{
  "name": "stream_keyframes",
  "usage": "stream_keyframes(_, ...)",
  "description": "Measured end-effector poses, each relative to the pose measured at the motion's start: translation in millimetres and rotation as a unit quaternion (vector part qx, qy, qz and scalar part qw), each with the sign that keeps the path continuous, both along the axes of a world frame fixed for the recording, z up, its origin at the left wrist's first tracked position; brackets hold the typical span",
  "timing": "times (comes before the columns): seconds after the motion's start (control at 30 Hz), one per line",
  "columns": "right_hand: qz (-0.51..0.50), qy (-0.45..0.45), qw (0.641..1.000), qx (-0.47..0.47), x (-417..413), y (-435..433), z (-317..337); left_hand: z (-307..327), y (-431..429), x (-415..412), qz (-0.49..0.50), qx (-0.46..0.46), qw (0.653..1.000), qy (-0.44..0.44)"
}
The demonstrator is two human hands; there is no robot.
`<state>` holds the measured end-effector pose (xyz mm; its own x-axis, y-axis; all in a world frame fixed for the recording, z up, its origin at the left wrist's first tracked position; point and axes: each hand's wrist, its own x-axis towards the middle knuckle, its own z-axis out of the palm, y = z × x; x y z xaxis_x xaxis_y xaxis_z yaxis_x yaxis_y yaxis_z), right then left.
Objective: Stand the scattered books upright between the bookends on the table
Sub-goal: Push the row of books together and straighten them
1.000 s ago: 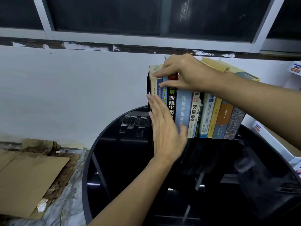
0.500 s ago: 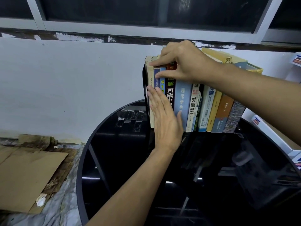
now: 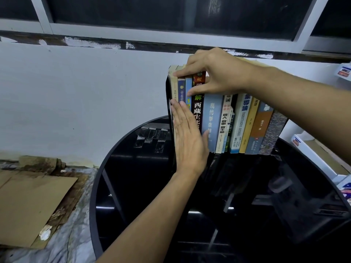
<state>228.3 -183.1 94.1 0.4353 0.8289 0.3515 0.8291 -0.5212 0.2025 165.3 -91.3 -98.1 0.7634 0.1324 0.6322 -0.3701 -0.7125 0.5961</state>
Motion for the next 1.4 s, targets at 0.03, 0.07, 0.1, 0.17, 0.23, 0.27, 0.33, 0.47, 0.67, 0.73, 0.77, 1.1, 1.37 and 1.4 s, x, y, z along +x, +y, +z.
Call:
stream_keyframes(0.03, 0.001, -0.001, 1.000, 0.003, 1, 0, 0, 0, 0, 0, 0.002, 0.003, 1.000, 0.002)
stream_keyframes(0.07, 0.003, -0.002, 1.000, 0.006, 1, 0, -1, 0, -1, 0, 0.003, 0.006, 1.000, 0.004)
stream_keyframes(0.1, 0.003, -0.003, 1.000, 0.008, 1, 0, -2, 0, -1, 0, 0.004, 0.008, 1.000, 0.006)
stream_keyframes(0.17, 0.003, -0.008, 1.000, 0.011, 1, 1, -3, 0, -2, 0, 0.009, 0.011, 1.000, 0.007)
stream_keyframes(0.23, 0.000, -0.008, 1.000, 0.013, 0, 1, -3, -1, -1, 1, 0.011, 0.016, 1.000, 0.005)
stream_keyframes(0.27, 0.000, -0.009, 1.000, 0.011, 1, 1, -3, -1, 0, 1, 0.010, 0.017, 1.000, 0.004)
stream_keyframes(0.33, 0.005, -0.013, 1.000, 0.008, 1, 1, -3, -1, 0, 2, 0.010, 0.017, 1.000, 0.005)
stream_keyframes(0.47, 0.005, -0.020, 1.000, 0.012, 2, 1, -4, -1, 0, 2, 0.010, 0.014, 1.000, 0.006)
stream_keyframes(0.67, -0.006, 0.004, 1.000, -0.017, -4, 0, 3, 3, 0, -5, -0.002, -0.001, 1.000, -0.003)
stream_keyframes(0.73, -0.010, 0.013, 0.999, -0.043, -7, -2, 7, 5, 1, -5, -0.004, -0.003, 1.000, -0.014)
stream_keyframes(0.77, -0.009, 0.013, 0.998, -0.053, -8, -3, 9, 6, 2, -4, -0.003, -0.001, 1.000, -0.021)
stream_keyframes(1.1, -0.005, -0.007, 0.999, -0.043, -8, -4, 5, -2, 12, 2, 0.019, 0.056, 0.997, -0.056)
stream_keyframes(1.37, 0.000, -0.029, 0.999, -0.029, -11, -3, 2, -4, 14, 5, 0.020, 0.056, 0.996, -0.068)
stream_keyframes(1.4, 0.000, -0.032, 0.999, -0.027, -12, -3, 1, -4, 14, 5, 0.019, 0.056, 0.996, -0.068)
